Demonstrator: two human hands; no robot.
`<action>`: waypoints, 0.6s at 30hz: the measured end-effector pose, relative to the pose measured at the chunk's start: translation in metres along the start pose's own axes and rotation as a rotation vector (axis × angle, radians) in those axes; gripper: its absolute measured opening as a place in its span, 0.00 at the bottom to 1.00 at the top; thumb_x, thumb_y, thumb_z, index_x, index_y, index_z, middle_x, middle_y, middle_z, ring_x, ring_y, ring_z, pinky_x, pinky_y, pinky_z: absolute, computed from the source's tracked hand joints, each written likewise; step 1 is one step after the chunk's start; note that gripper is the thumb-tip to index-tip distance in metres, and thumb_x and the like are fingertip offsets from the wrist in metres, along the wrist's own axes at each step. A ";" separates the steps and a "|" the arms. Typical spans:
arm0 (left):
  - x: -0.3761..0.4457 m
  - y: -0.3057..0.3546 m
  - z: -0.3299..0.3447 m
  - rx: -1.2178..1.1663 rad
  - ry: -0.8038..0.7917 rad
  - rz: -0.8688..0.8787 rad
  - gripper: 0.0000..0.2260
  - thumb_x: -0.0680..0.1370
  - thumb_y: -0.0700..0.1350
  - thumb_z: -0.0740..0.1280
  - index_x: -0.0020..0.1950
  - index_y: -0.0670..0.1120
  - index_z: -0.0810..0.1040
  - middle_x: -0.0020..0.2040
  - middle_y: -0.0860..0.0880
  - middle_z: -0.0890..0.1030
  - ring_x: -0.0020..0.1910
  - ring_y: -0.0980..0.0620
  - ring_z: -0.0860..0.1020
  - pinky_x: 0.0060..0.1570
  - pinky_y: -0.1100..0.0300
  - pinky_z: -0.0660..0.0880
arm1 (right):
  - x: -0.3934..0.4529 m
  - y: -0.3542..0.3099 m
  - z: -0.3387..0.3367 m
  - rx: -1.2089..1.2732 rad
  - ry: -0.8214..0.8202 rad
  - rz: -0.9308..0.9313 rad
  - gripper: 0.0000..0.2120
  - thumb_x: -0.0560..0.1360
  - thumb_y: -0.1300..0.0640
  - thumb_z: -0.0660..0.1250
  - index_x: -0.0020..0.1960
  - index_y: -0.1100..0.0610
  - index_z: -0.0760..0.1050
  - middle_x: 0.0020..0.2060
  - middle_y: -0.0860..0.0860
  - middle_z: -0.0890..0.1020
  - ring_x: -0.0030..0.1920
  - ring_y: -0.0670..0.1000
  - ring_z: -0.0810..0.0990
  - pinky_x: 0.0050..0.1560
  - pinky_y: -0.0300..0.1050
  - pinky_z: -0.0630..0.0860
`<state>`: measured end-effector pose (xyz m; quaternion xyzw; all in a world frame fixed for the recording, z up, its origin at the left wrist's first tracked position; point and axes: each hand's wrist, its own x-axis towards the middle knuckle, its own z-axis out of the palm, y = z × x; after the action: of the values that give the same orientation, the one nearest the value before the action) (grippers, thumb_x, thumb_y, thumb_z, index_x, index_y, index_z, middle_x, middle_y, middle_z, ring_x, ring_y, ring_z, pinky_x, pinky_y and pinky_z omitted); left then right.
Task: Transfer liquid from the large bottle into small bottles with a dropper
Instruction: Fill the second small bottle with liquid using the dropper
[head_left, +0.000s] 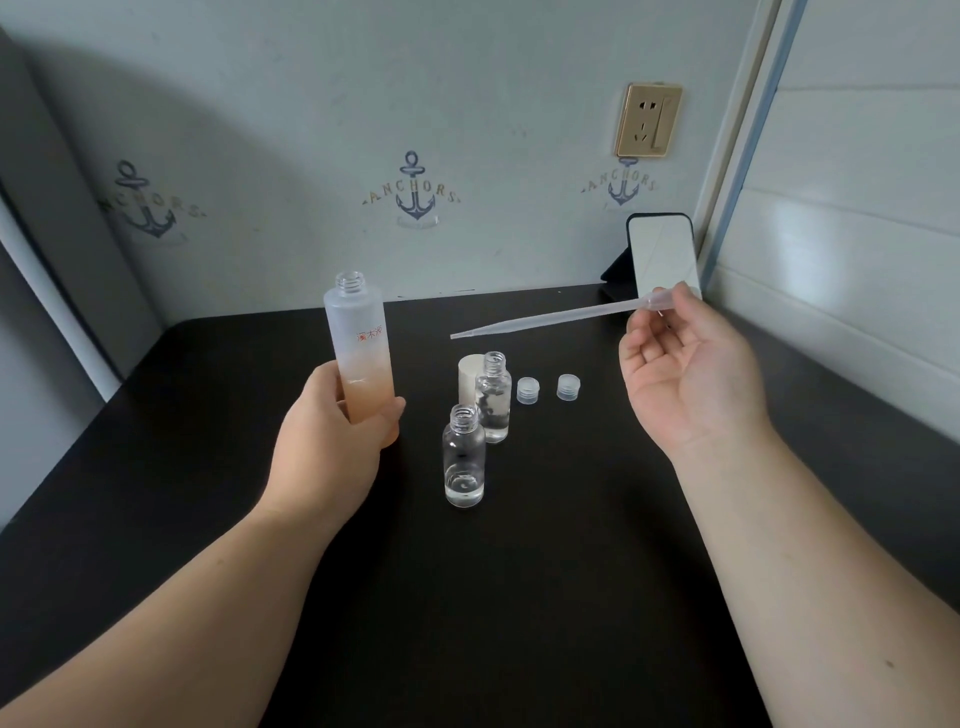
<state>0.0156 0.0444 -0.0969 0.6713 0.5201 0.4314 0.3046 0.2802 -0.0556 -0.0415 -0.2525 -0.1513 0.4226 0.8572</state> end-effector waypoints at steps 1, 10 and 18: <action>0.000 0.001 -0.001 -0.007 0.006 -0.001 0.16 0.76 0.54 0.74 0.59 0.61 0.71 0.46 0.63 0.78 0.43 0.71 0.77 0.38 0.67 0.68 | 0.000 0.000 0.000 -0.001 -0.003 -0.003 0.08 0.77 0.61 0.72 0.39 0.61 0.83 0.37 0.52 0.84 0.36 0.50 0.82 0.36 0.40 0.77; -0.011 0.014 -0.007 -0.030 -0.014 0.127 0.20 0.75 0.50 0.75 0.49 0.74 0.69 0.49 0.74 0.75 0.48 0.72 0.75 0.41 0.65 0.70 | 0.002 0.000 -0.001 -0.009 -0.069 -0.042 0.11 0.78 0.58 0.71 0.39 0.60 0.85 0.41 0.51 0.86 0.42 0.49 0.85 0.41 0.39 0.79; -0.012 0.015 -0.006 -0.004 -0.047 0.183 0.20 0.74 0.49 0.75 0.49 0.74 0.70 0.51 0.72 0.76 0.49 0.70 0.74 0.42 0.64 0.70 | 0.001 0.000 0.000 -0.077 -0.112 -0.084 0.10 0.79 0.57 0.70 0.40 0.58 0.86 0.41 0.50 0.86 0.42 0.49 0.85 0.43 0.39 0.79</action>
<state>0.0155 0.0282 -0.0845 0.7251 0.4486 0.4427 0.2774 0.2809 -0.0543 -0.0412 -0.2548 -0.2258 0.3936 0.8539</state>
